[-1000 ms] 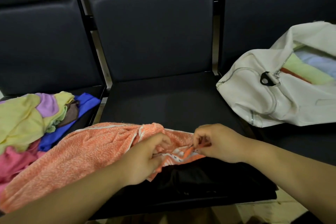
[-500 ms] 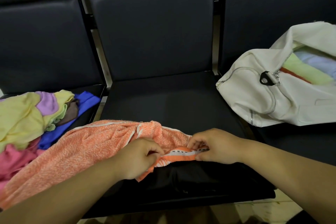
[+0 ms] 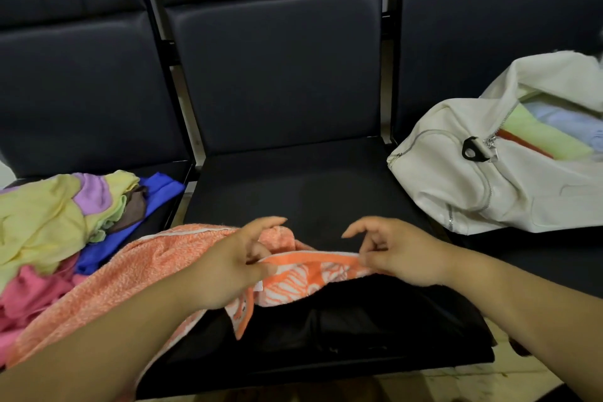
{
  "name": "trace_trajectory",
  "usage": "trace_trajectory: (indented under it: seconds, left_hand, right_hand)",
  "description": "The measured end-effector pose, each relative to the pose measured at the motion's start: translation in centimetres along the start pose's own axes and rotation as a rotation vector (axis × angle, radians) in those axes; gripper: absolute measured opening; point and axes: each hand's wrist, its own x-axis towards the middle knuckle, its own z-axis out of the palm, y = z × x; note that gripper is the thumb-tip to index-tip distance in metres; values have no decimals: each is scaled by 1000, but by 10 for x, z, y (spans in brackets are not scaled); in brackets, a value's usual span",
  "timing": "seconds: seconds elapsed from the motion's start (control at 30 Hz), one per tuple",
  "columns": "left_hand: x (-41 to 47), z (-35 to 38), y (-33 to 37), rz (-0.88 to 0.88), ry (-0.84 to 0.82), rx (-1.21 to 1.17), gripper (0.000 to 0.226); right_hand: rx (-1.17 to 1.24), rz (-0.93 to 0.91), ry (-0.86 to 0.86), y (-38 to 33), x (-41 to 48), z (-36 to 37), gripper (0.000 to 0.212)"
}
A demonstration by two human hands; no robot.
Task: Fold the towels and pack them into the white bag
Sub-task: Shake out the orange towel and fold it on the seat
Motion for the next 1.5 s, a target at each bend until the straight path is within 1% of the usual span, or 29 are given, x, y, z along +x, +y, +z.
trace_trajectory:
  seconds: [0.13,0.2,0.27,0.3,0.33,0.43,0.47,0.53,0.57,0.63,0.7,0.77,0.8,0.87,0.9,0.93,0.97,1.03,1.07,1.1,1.13,1.17,1.2,1.27,1.33,1.37,1.43,1.5]
  left_hand:
    - [-6,-10,18,5,103,-94,53]
    - [-6,-10,25,26,174,-82,48]
    - [-3,-11,29,32,255,-71,45]
    - [-2,-13,31,39,281,-72,45]
    - [-2,-15,33,55,299,-76,46]
    - [-5,-19,42,93,302,-50,47]
    - [-7,-21,46,115,264,-47,45]
    - [-14,-25,56,173,98,-58,33]
    - [-17,-28,60,192,-1,-12,27]
    - [-21,-33,61,175,-183,215,24]
    - [-22,-39,57,108,-280,416,27]
    - [-22,-44,51,53,-257,481,34]
    - [-21,-46,49,29,-216,459,39]
    - [-19,-50,48,11,-97,333,48]
    - [-18,-53,47,20,-22,263,48]
    - [-16,-55,47,28,53,190,44]
    - [-16,-56,49,38,115,109,42]
    - [-17,-57,53,61,191,-56,44]
    - [-18,-57,57,81,184,-126,44]
    - [-20,-56,59,107,140,-156,41]
    - [-22,-55,62,138,74,-121,34]
    - [-23,-55,64,163,5,-38,24]
    - [-23,-55,64,171,-62,58,19]
    - [-19,-57,60,121,-162,251,25]
    - [-17,-56,56,62,-232,359,26]
    - [-15,-54,56,57,-237,384,25]
    - [-11,-54,55,76,-158,381,22]
    - [-8,-57,58,103,-32,345,21]
  right_hand:
    - [288,20,53,-28,-9,-10,41]
    - [347,-1,35,-46,-15,-11,43]
    - [356,-35,-26,-59,-19,-11,35]
    - [338,-64,-73,-63,-21,-10,28]
    - [269,-99,-113,-65,-20,-10,25]
    - [-143,-111,-180,-70,-20,-5,28]
    - [-223,-106,-170,-72,-19,-5,29]
    - [-230,-75,-101,-76,-17,-7,30]
    - [-187,-57,-73,-77,-16,-10,31]
    - [-67,-38,-29,-82,-16,-15,32]
    - [124,-34,9,-86,-14,-16,33]
    - [362,-44,58,-90,-11,-10,31]
    - [449,-53,74,-93,-10,-5,29]
    - [533,-92,85,-101,-8,4,24]
    - [528,-131,76,-105,-8,6,23]
    - [473,-184,44,-109,-9,6,21]
    - [357,-225,-21,-112,-11,5,19]
    - [0,-212,-173,-112,-11,3,14]
    - [-157,-185,-217,-109,-9,3,14]
    - [-248,-160,-217,-107,-6,3,15]
    - [-287,-146,-170,-104,-2,2,16]
    - [-284,-141,-106,-103,3,-1,16]
    - [-246,-140,-46,-102,5,-5,16]
    - [-70,-132,32,-102,8,-15,13]
    - [221,-135,28,-103,7,-19,8]
    - [347,-142,16,-103,6,-17,7]
    - [487,-190,14,-105,5,-10,15]
    - [492,-252,15,-110,3,-6,18]
